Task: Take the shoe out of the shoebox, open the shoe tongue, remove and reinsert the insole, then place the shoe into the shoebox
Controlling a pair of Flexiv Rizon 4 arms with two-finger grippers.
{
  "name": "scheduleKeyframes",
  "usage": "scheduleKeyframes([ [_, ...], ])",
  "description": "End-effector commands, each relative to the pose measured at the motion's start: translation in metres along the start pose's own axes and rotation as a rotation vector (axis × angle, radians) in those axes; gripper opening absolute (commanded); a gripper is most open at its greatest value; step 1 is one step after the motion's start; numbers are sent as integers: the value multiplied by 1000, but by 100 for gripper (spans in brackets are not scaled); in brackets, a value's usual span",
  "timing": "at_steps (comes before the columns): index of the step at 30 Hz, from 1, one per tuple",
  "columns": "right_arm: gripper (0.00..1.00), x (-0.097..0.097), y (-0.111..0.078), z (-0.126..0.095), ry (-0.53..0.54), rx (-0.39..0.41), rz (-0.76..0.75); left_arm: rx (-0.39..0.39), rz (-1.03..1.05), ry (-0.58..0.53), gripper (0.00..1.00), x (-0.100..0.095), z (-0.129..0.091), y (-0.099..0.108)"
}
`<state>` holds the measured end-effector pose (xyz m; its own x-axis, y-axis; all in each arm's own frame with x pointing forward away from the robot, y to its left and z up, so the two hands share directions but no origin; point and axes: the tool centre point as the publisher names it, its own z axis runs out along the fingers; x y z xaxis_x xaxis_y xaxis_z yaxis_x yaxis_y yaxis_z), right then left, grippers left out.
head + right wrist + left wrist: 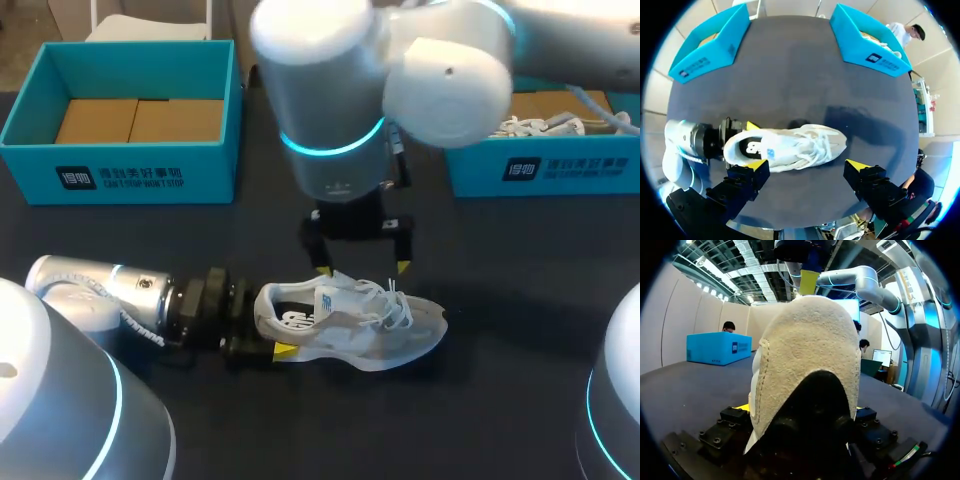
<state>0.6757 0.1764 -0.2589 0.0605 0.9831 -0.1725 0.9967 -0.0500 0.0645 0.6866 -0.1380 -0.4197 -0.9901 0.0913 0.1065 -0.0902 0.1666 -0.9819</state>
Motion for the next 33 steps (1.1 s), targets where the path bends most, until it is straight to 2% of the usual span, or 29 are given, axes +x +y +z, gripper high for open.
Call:
scheduleKeyframes([
  [1, 100, 38, -8, 6, -131, -8, 57, 1, 1, -4, 0, 1, 0, 0],
  [5, 100, 48, -13, 11, -163, -16, 95, 1, 1, -4, 0, 1, 0, 0],
  [14, 100, 64, -22, 26, -139, 5, 177, 1, 1, -4, 0, 1, 0, 0],
  [22, 100, 87, -26, 38, -182, 5, 235, 1, 1, -4, 0, 1, 0, 0],
  [33, 100, 84, -23, 56, -214, -44, 357, 1, 1, -4, 0, 1, 0, 0],
])
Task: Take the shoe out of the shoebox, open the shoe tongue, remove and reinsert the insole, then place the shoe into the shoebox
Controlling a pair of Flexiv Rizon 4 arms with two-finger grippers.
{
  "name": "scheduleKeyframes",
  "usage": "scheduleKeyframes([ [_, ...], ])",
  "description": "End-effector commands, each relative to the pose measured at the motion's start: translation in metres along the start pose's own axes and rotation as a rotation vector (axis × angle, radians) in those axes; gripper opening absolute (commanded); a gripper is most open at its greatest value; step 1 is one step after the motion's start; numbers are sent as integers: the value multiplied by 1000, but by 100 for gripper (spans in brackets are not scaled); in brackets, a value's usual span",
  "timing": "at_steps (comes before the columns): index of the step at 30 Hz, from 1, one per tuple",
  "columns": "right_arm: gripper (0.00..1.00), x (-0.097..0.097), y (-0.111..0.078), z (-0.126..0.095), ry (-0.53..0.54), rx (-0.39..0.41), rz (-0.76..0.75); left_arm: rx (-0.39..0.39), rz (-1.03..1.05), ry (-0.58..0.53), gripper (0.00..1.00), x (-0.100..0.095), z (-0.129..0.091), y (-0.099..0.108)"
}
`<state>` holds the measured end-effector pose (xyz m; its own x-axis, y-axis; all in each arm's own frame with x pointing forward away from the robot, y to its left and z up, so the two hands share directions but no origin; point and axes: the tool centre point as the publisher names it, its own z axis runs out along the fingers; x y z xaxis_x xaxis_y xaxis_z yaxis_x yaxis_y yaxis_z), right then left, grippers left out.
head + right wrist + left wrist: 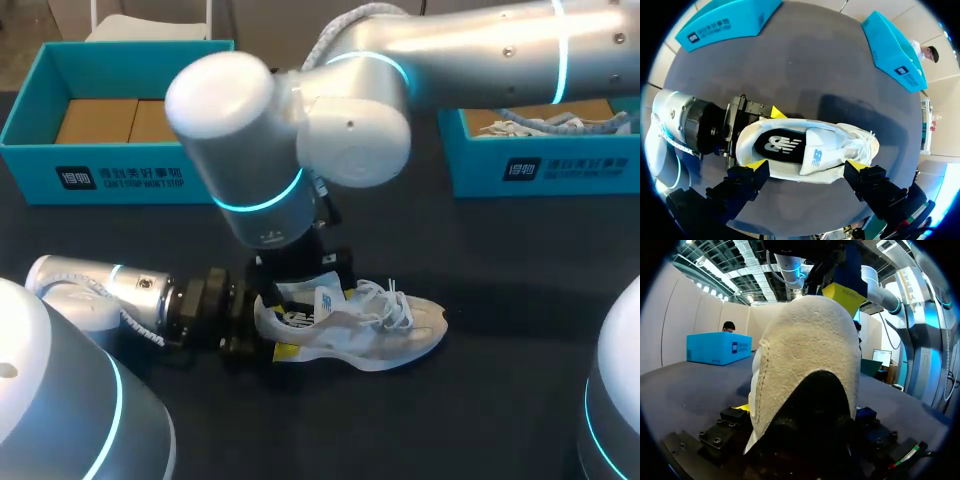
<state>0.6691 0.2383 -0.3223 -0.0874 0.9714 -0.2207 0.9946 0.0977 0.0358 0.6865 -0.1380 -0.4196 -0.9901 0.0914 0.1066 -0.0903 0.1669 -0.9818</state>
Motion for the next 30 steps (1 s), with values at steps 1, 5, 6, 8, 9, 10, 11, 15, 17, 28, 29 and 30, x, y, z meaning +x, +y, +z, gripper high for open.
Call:
scheduleKeyframes([
  [1, 100, 12, -7, 6, -182, -19, 518, 2, 1, -4, 0, 1, 0, 0],
  [5, 100, 8, -6, 7, -190, -27, 542, 2, 1, -4, 0, 1, 0, 0],
  [6, 100, 6, -6, 8, -189, -29, 546, 2, 1, -4, 0, 1, 0, 0],
  [8, 100, 2, -6, 8, -192, -33, 557, 2, 1, -4, 0, 1, 0, 0],
  [9, 100, -1, -5, 9, -192, -33, 562, 2, 1, -4, 0, 1, 0, 0],
  [10, 100, -3, -4, 10, -193, -33, 569, 2, 1, -4, 0, 1, 0, 0],
  [11, 100, -5, -4, 11, -187, -33, 571, 2, 1, -4, 0, 1, 0, 0],
  [15, 100, -12, -4, 14, -182, -35, 593, 2, 1, -4, 0, 1, 0, 0],
  [17, 100, -16, -3, 17, -175, -35, 598, 2, 1, -4, 0, 1, 0, 0],
  [28, 100, -31, 0, 36, -178, -36, 656, 2, 1, -4, 0, 1, 0, 0],
  [29, 100, -31, -1, 37, -184, -43, 663, 2, 1, -4, 0, 1, 0, 0],
  [30, 100, -32, -1, 37, -192, -44, 670, 2, 1, -4, 0, 1, 0, 0],
])
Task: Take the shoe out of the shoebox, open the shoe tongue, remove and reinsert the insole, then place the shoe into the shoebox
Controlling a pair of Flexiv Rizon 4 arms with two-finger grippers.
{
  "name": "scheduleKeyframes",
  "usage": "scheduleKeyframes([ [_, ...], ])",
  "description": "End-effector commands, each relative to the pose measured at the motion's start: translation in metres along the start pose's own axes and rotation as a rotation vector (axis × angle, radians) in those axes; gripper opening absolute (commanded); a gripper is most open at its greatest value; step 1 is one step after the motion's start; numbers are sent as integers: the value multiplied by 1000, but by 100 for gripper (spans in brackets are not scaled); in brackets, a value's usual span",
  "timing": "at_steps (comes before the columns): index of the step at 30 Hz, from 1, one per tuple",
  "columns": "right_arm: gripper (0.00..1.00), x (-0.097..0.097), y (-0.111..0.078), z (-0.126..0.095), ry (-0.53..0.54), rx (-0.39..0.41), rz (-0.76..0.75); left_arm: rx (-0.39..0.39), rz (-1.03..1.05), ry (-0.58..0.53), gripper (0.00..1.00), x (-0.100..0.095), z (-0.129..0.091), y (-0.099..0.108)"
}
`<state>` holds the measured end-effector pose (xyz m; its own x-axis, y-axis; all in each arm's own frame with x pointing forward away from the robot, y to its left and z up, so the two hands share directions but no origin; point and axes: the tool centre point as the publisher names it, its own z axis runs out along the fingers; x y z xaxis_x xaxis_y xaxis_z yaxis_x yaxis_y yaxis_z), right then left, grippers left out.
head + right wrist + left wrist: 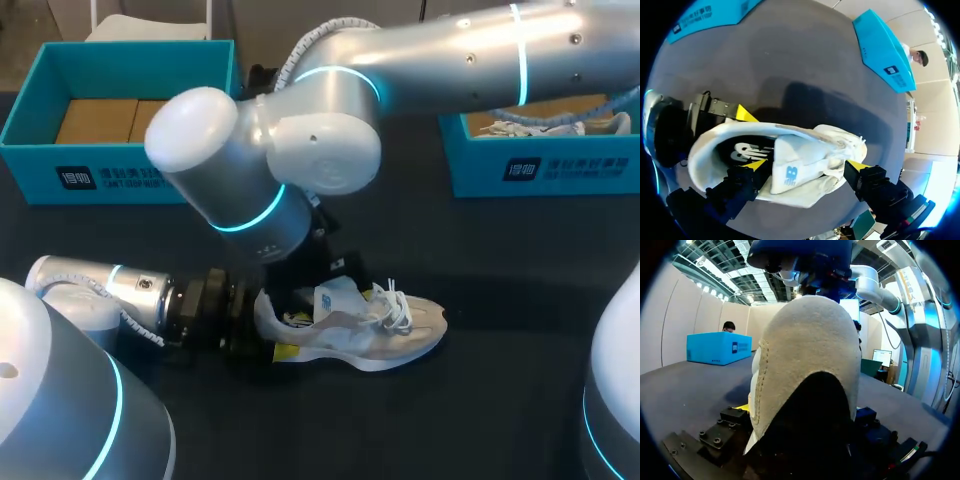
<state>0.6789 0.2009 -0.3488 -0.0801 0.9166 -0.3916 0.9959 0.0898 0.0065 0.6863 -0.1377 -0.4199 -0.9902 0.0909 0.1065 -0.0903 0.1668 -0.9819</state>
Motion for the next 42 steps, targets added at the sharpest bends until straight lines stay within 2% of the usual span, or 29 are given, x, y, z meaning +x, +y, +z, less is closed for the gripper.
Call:
scheduleKeyframes([
  [1, 100, -1, -7, 3, -15, -11, 676, 1, 1, -3, 0, 1, 0, 0],
  [11, 100, -14, -8, 10, -1, -5, 706, 1, 1, -3, 0, 1, 0, 0],
  [14, 89, -22, -8, 6, -1, -5, 715, 1, 1, -3, 0, 1, 0, 0],
  [17, 70, -27, -9, 2, 5, 0, 721, 1, 1, -3, 0, 1, 0, 0],
  [22, 45, -36, -11, -3, 26, 25, 728, 1, 1, -3, 0, 1, 0, 0],
  [28, 45, -43, -11, -2, 71, 78, 708, 1, 1, -3, 0, 1, 0, 0],
  [31, 37, -47, -12, -3, 80, 89, 705, 1, 1, -3, 0, 1, 0, 0],
  [33, 9, -52, -12, -5, 97, 96, 699, 1, 1, -3, 0, 1, 0, 0],
  [35, 0, -55, -12, -5, 104, 102, 695, 1, 1, -3, 0, 1, 0, 0],
  [40, 0, -67, -10, -1, 189, 127, 650, 1, 1, -3, 0, 1, 0, 0],
  [42, 0, -73, -9, 1, 199, 165, 622, 1, 1, -3, 0, 1, 0, 0],
])
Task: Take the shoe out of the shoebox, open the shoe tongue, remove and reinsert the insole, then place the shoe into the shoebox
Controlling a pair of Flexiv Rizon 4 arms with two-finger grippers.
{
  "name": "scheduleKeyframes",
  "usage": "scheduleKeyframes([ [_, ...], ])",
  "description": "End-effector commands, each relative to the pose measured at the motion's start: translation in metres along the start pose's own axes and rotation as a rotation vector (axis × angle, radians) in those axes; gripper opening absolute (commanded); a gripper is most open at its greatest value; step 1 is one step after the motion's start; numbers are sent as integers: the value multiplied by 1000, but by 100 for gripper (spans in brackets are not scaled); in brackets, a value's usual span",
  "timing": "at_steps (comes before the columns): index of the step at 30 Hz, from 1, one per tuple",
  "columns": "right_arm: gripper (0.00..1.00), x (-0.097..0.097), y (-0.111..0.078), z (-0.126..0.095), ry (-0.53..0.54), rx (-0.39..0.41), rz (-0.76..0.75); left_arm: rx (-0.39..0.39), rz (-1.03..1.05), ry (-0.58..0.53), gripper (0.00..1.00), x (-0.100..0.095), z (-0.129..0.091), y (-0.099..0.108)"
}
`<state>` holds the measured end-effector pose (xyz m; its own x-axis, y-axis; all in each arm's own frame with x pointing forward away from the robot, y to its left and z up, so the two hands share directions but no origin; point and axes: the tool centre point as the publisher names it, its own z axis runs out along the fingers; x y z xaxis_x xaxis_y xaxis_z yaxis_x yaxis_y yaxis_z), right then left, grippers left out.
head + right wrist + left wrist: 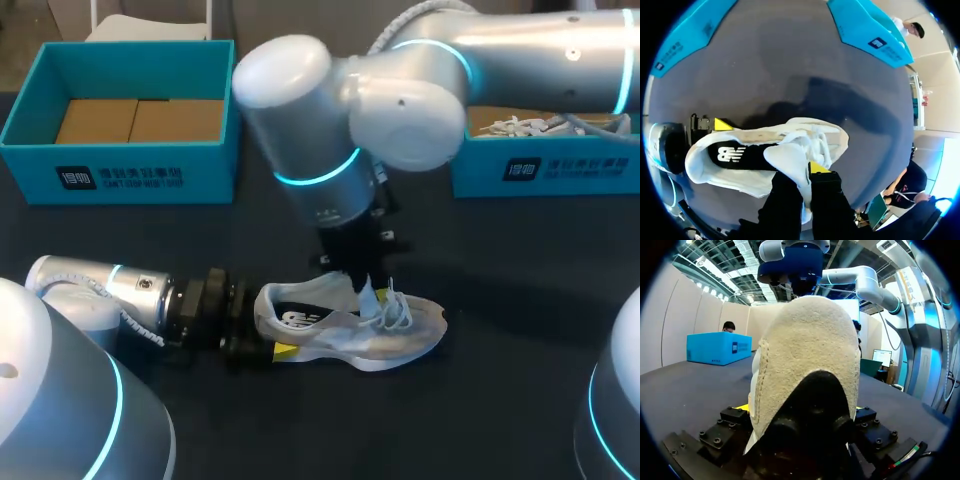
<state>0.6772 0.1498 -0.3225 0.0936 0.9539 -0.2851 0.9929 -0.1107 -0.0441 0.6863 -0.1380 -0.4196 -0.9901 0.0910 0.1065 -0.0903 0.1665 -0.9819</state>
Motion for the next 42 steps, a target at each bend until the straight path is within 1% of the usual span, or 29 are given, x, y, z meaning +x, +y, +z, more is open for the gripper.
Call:
scheduleKeyframes([
  [1, 0, -20, 2, 4, 133, 42, 413, 1, 1, -3, 0, 1, 0, 0],
  [2, 0, -25, 4, 6, 172, 67, 375, 1, 1, -3, 0, 1, 0, 0],
  [16, 0, -25, 4, 6, 172, 67, 375, 1, 1, -3, 0, 1, 0, 0],
  [18, 0, -25, 4, 7, 179, 81, 353, 1, 1, -3, 0, 1, 0, 0],
  [23, 0, -35, 3, 9, 254, 80, 226, 1, 1, -3, 0, 1, 0, 0],
  [26, 0, -38, 2, 17, 302, 93, 177, 1, 1, -3, 0, 1, 0, 0],
  [28, 0, -41, 2, 23, 321, 96, 175, 1, 1, -3, 0, 1, 0, 0],
  [32, 0, -51, 2, 32, 416, 94, 146, 1, 1, -3, 0, 1, 0, 0],
  [33, 0, -54, 2, 34, 421, 94, 147, 1, 1, -3, 0, 1, 0, 0],
  [35, 0, -56, 2, 35, 425, 91, 142, 1, 1, -3, 0, 1, 0, 0],
  [39, 0, -59, 1, 36, 471, 56, 93, 1, 1, -3, 0, 1, 0, 0],
  [42, 0, -59, 3, 42, 507, 48, 53, 1, 1, -3, 0, 1, 0, 0],
])
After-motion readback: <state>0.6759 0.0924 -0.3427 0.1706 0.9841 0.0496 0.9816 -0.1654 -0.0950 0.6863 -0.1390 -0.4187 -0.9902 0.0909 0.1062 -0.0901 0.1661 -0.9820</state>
